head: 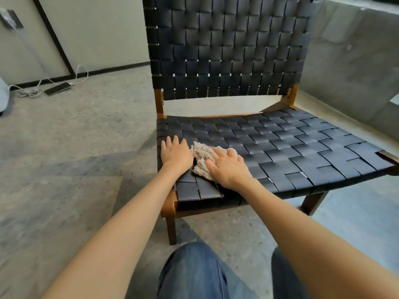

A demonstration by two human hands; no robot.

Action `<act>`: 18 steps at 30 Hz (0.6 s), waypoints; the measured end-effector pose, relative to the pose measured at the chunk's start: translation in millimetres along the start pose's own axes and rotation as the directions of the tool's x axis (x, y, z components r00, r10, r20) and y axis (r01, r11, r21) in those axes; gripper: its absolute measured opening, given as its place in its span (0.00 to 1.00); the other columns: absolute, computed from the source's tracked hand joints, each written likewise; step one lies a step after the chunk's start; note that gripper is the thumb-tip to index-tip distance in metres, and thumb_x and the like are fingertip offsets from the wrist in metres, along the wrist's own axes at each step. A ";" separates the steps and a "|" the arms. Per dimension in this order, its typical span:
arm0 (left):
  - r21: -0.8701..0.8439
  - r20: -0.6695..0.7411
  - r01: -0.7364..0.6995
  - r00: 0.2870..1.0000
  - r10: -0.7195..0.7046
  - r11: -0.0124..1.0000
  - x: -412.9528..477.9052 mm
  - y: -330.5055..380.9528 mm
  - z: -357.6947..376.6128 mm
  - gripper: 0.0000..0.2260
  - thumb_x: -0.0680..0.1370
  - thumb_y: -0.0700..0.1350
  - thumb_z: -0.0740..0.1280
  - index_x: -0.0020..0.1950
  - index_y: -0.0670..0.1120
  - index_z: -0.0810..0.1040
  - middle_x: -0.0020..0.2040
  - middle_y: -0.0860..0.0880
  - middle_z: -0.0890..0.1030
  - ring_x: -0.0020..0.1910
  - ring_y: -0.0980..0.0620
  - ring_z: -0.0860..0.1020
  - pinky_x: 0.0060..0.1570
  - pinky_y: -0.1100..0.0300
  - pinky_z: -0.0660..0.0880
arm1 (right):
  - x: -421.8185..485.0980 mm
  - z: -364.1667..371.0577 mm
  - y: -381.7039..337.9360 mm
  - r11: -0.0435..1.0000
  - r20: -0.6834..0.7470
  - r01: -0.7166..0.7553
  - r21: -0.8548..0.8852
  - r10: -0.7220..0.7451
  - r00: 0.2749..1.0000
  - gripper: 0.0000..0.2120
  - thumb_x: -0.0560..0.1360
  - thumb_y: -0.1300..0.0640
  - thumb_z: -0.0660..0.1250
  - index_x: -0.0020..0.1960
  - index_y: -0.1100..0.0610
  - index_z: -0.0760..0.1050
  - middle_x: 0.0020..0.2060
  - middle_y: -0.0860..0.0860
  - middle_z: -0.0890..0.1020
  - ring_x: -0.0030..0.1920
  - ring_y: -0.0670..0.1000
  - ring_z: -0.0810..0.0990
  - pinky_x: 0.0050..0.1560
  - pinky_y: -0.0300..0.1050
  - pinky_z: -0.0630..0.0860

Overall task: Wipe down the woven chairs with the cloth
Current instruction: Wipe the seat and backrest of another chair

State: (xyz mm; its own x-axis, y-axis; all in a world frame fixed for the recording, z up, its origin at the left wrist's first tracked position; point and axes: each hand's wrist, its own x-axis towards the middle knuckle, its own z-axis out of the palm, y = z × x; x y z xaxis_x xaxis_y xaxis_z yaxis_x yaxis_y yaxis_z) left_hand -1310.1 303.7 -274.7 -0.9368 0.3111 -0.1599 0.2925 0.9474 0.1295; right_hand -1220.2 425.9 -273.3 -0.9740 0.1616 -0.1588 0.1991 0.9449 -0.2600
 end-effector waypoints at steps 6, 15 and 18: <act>0.033 -0.033 -0.003 0.999 0.004 0.999 -11.1 6.8 3.6 0.25 0.81 0.46 0.56 0.77 0.47 0.56 0.78 0.44 0.53 0.76 0.41 0.48 0.74 0.46 0.46 | 5.9 2.6 1.6 0.999 -0.005 -0.013 0.042 0.013 1.000 0.26 0.80 0.45 0.45 0.77 0.47 0.54 0.73 0.46 0.62 0.71 0.55 0.55 0.70 0.54 0.55; 0.102 -0.071 -0.002 0.997 0.009 0.995 -13.7 12.3 -3.2 0.19 0.81 0.45 0.56 0.71 0.44 0.66 0.73 0.42 0.64 0.74 0.38 0.56 0.71 0.41 0.55 | 8.9 -4.4 -5.9 0.999 -0.003 -0.022 0.028 0.022 1.000 0.23 0.81 0.48 0.46 0.75 0.49 0.57 0.73 0.49 0.62 0.71 0.58 0.57 0.69 0.57 0.57; 0.088 -0.077 -0.005 0.997 0.012 0.996 -15.7 13.4 -4.4 0.19 0.80 0.43 0.57 0.72 0.44 0.66 0.73 0.42 0.65 0.73 0.38 0.58 0.71 0.41 0.56 | -0.9 -5.2 -3.3 1.000 -0.001 0.019 0.009 -0.019 1.000 0.24 0.80 0.47 0.46 0.75 0.49 0.57 0.74 0.49 0.60 0.71 0.58 0.56 0.69 0.57 0.57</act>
State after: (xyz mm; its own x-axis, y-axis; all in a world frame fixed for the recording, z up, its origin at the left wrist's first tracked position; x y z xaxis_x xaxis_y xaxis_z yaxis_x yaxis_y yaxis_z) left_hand -1292.3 311.2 -266.2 -0.9452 0.3158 -0.0830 0.3132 0.9487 0.0434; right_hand -1220.5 424.1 -267.3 -0.9777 0.1444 -0.1526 0.1820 0.9451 -0.2716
